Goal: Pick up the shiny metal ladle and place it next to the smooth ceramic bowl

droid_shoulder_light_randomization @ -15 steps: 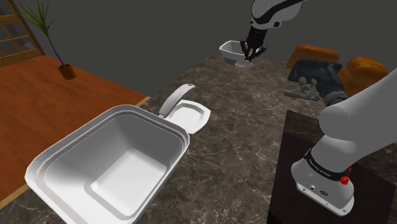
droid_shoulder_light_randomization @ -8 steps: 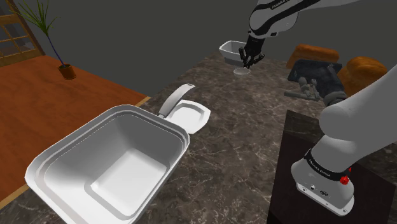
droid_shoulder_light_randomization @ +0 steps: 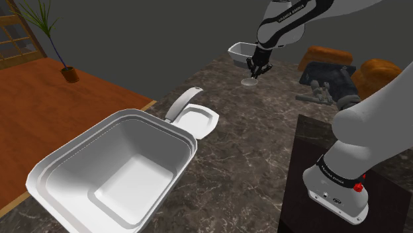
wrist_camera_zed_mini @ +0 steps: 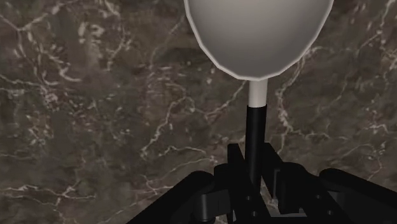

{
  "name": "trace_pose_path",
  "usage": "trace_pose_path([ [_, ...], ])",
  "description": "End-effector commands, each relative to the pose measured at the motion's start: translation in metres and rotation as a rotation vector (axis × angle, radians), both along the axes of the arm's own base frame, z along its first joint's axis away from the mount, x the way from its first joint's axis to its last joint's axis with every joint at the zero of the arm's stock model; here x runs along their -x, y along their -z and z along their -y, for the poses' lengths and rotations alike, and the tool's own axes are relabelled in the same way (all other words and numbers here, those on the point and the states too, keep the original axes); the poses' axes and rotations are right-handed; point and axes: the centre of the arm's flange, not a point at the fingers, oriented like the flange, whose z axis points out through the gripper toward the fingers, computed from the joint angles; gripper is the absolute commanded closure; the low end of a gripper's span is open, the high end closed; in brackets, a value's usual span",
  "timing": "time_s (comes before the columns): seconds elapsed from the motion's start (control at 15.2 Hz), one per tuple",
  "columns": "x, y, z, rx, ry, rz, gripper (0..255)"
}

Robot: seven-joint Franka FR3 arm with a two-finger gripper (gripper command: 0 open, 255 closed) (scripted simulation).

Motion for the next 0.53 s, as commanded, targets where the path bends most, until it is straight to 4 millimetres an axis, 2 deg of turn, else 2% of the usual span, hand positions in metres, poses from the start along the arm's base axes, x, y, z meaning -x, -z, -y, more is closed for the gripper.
trace_pose_path([
  [0.0, 0.001, 0.011, 0.001, 0.000, 0.000, 0.001, 255],
  [0.26, 0.001, 0.033, 0.001, 0.000, 0.000, 0.001, 255],
  [0.46, 0.001, 0.036, 0.001, 0.000, 0.000, 0.001, 255],
])
